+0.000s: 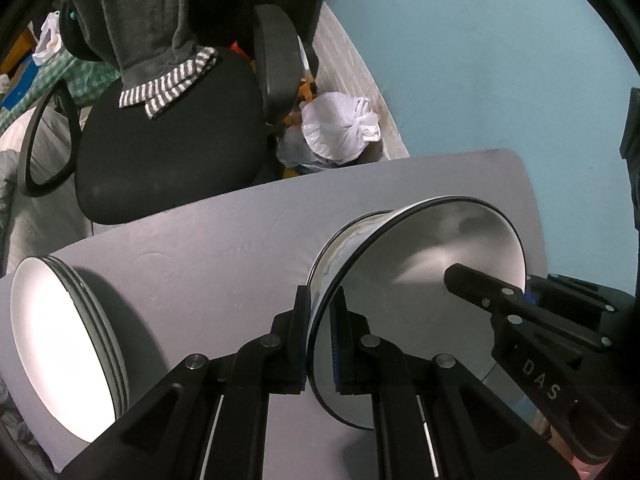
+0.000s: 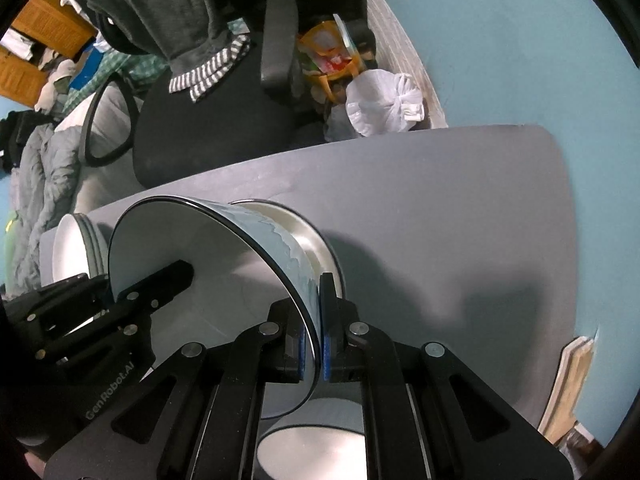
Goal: Organize plates and bowls
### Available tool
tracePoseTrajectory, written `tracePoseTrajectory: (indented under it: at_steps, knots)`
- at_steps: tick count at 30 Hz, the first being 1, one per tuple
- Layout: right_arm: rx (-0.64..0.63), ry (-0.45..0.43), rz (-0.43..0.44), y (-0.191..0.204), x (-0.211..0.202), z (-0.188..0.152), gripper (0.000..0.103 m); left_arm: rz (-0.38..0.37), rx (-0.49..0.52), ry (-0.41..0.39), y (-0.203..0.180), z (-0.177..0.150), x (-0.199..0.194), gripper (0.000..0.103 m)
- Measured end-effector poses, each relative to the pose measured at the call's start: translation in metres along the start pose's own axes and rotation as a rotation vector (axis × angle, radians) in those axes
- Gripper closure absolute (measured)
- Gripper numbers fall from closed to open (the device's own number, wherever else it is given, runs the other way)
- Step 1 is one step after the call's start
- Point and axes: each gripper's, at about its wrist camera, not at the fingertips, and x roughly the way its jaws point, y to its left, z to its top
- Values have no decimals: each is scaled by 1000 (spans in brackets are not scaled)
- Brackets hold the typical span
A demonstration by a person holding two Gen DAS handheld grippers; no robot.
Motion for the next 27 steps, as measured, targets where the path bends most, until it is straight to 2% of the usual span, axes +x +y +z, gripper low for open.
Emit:
tracePoseTrajectory:
  at_steps: [8, 10, 17, 21, 25, 27]
  knots:
    - [6, 14, -3, -2, 4, 4, 97, 34, 35, 15, -2, 5, 8, 95]
    - [9, 22, 0, -4, 6, 3, 97, 27, 31, 40, 0, 5, 15, 95]
    - [-24, 38, -22, -1, 7, 1, 96, 32, 55, 37, -3, 4, 14, 94]
    - [-7, 75, 13, 0, 7, 4, 79, 44, 62, 9, -3, 5, 8, 91]
    - [5, 74, 1, 3, 2, 3, 72, 42, 63, -5, -2, 5, 2, 88]
    - [11, 46, -32, 2, -4, 4, 52, 39, 60, -14, -1, 5, -2, 82]
